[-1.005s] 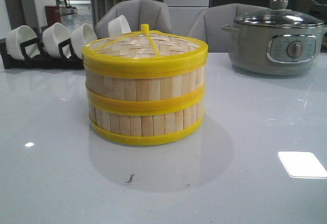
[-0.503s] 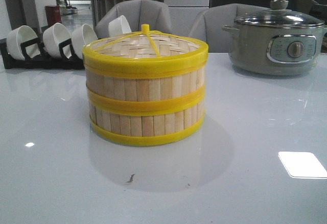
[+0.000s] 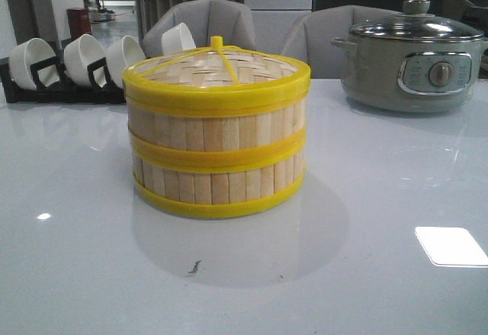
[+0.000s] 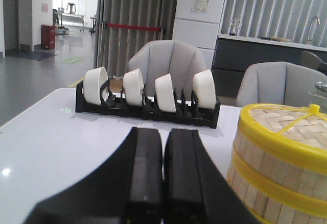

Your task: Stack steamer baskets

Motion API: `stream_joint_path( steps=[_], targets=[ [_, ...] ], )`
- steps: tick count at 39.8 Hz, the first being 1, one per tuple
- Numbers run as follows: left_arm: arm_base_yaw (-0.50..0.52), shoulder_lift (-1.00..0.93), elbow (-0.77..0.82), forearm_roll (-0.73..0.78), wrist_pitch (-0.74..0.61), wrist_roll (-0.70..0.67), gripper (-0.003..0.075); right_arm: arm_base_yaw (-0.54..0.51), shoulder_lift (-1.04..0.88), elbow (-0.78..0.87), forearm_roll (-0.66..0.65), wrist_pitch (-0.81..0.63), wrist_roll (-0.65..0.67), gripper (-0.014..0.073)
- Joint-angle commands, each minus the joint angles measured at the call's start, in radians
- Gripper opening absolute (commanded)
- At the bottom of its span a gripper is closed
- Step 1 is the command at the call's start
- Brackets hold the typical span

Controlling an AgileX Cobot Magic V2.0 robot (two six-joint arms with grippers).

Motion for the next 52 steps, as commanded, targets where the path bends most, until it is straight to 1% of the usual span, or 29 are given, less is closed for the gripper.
stream_joint_path(
  steps=[1,10,23,28,35,52],
  targets=[
    [0.002,-0.014,0.001,-0.005,-0.069,0.003,0.0083,-0.003,0.004,-0.029,-0.007,-0.068,-0.008,0.0056],
    [0.002,-0.039,0.001,0.034,-0.015,0.003,0.0083,-0.003,0.004,-0.029,-0.007,-0.066,-0.008,0.0056],
    [0.005,-0.036,0.001,0.068,-0.013,0.003,0.0083,-0.003,0.004,-0.029,-0.007,-0.066,-0.008,0.0056],
    [0.005,-0.036,0.001,0.091,-0.055,0.003,0.0083,-0.003,0.004,-0.029,-0.007,-0.066,-0.008,0.0056],
    [0.005,-0.036,0.001,0.167,-0.066,0.003,0.0083,-0.003,0.004,-0.029,-0.007,-0.066,-0.008,0.0056],
    [0.005,-0.036,0.001,0.175,-0.079,-0.007,0.0083,-0.003,0.004,-0.029,-0.007,-0.066,-0.008,0.0056]
  ],
)
